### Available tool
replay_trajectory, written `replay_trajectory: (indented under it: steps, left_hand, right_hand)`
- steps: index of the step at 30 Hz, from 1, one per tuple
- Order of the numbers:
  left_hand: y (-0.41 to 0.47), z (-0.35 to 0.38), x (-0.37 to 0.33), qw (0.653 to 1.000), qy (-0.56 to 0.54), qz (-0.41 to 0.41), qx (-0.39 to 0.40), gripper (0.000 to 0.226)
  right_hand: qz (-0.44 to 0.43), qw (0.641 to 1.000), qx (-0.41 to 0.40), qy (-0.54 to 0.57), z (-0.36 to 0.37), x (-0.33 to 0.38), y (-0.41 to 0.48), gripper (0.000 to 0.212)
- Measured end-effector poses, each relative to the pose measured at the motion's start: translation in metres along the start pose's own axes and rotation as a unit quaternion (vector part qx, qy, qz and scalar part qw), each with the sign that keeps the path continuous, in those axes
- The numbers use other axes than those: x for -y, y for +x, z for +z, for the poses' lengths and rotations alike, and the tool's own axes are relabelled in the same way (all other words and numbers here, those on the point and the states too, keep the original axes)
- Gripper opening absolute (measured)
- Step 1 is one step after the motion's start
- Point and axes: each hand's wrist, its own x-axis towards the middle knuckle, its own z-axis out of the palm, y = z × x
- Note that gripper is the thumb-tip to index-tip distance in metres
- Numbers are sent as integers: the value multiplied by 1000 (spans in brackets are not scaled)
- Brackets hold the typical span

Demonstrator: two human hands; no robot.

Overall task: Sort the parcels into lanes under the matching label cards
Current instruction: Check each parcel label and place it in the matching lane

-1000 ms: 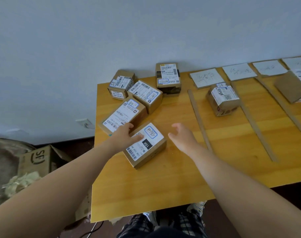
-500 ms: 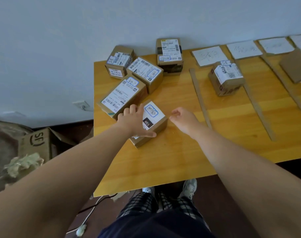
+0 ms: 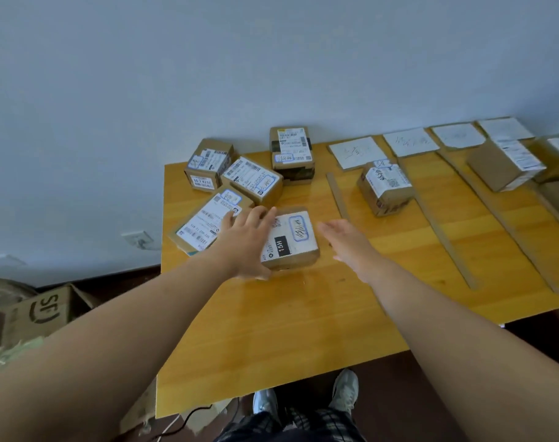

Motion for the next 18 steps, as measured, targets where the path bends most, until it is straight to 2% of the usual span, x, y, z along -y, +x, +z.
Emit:
replay_trajectory:
  steps: [4, 7, 9, 11, 13, 15, 16, 18]
  left_hand:
    - [7, -47, -4, 989, 77, 121, -25, 121]
    - [8, -70, -4, 975, 114, 187, -48, 119]
    - [8, -81, -3, 964, 131, 222, -68, 118]
    - [7, -89, -1, 956, 147, 241, -83, 115]
    - [8, -93, 1, 948, 169, 245, -113, 108]
    - [9, -92, 2, 945, 130, 230, -192, 89]
    - [9, -90, 2, 945, 76, 203, -245, 77]
    - [11, -89, -3, 935, -96, 99, -327, 63]
  right_hand:
    - [-42, 998, -6, 50, -26, 28, -4, 70]
    - [-61, 997, 27, 38, -44, 41, -9, 84]
    - [-63, 995, 78, 23, -54, 47, -14, 74]
    - [-69, 991, 111, 24, -59, 51, -18, 47]
    - [-88, 990, 102, 50, -61, 53, -20, 34]
    - [-102, 986, 72, 111, -60, 54, -20, 29]
    - [-102, 981, 55, 157, -58, 55, -21, 25]
    - [-98, 963, 25, 249, -51, 57, -20, 26]
